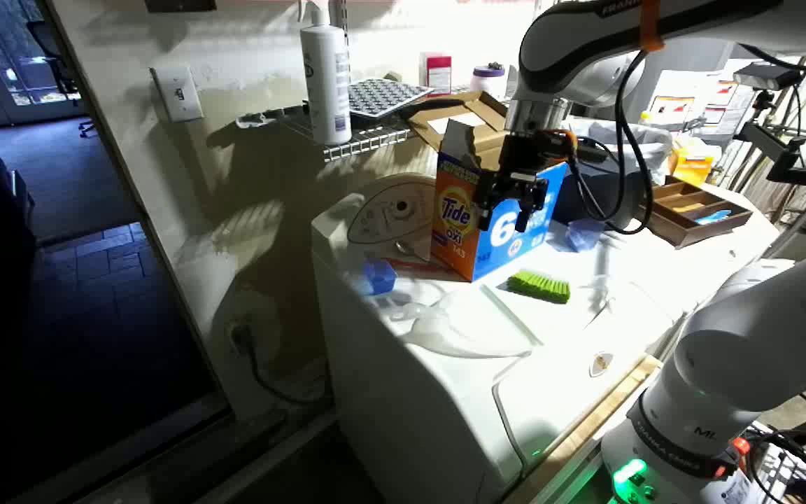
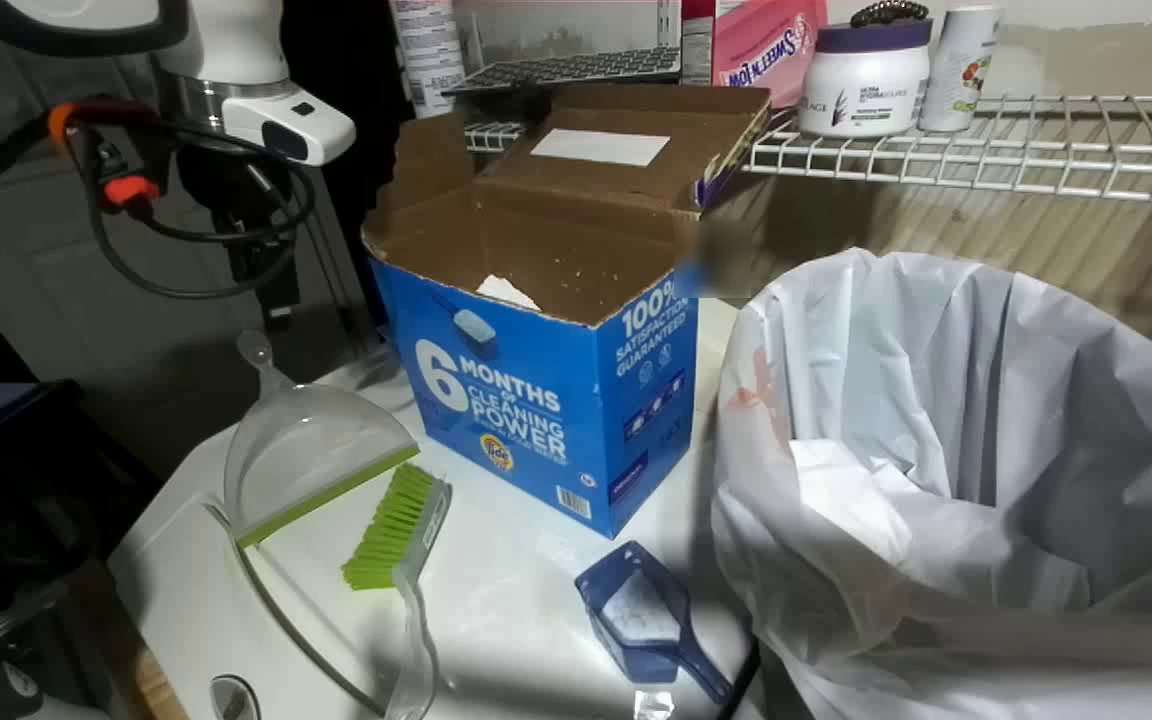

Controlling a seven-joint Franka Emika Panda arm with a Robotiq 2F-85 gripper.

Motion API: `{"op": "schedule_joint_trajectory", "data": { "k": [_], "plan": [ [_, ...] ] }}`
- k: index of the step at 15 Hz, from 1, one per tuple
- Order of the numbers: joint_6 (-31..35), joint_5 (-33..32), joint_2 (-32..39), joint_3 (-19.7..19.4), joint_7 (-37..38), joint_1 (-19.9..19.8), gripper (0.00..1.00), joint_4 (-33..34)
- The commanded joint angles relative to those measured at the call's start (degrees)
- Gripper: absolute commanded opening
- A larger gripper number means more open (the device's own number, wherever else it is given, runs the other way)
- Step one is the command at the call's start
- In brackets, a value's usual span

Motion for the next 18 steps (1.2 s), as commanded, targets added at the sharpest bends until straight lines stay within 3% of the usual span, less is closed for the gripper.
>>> {"op": "schedule_joint_trajectory", "data": {
  "k": [1,7,12,18],
  "plan": [
    [-0.22,0.43,0.08,0.95,-0.42,-1.11,1.00,0.11],
    [0.33,-0.12,-1.29,2.41,-1.68,-0.11,1.00,-1.49],
    [2.89,-5.10,-4.80,7.59,-6.09,2.51,1.00,-5.48],
    [12.25,-8.19,-9.69,11.82,-10.82,8.61,1.00,-13.30]
  ]
}}
